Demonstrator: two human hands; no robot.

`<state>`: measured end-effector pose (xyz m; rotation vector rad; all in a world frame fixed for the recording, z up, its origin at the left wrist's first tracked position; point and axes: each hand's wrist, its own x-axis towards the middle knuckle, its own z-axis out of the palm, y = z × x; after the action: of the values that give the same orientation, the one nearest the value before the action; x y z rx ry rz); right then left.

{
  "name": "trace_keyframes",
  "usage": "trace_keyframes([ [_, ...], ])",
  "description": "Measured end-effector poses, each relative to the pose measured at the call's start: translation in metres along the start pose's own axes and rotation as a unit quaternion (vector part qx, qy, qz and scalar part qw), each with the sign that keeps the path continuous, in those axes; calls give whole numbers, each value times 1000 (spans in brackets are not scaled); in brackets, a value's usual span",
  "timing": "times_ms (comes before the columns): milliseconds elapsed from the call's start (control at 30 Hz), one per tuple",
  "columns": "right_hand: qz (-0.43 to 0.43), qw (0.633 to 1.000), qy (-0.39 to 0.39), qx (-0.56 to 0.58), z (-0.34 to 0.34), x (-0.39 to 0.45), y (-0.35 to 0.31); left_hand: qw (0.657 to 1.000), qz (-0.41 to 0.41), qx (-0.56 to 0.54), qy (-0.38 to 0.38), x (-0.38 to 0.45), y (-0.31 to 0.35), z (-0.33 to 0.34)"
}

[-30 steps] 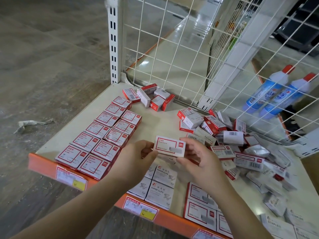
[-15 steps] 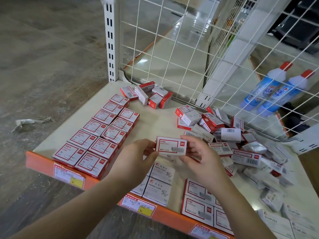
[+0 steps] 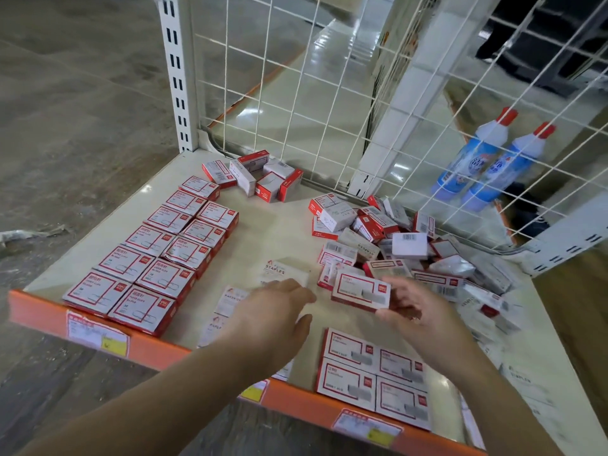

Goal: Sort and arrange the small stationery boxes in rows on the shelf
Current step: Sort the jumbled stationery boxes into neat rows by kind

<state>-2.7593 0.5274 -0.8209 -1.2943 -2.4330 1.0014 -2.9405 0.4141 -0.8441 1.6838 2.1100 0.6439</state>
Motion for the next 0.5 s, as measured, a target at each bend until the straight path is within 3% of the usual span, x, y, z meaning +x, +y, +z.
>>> trace_keyframes([
  [200, 44, 997, -35, -48, -3, -16, 24, 985, 99, 117, -84, 1, 22, 18],
  [500, 48, 997, -49, -40, 8, -11, 27, 975, 99, 167, -109, -1, 33, 32],
])
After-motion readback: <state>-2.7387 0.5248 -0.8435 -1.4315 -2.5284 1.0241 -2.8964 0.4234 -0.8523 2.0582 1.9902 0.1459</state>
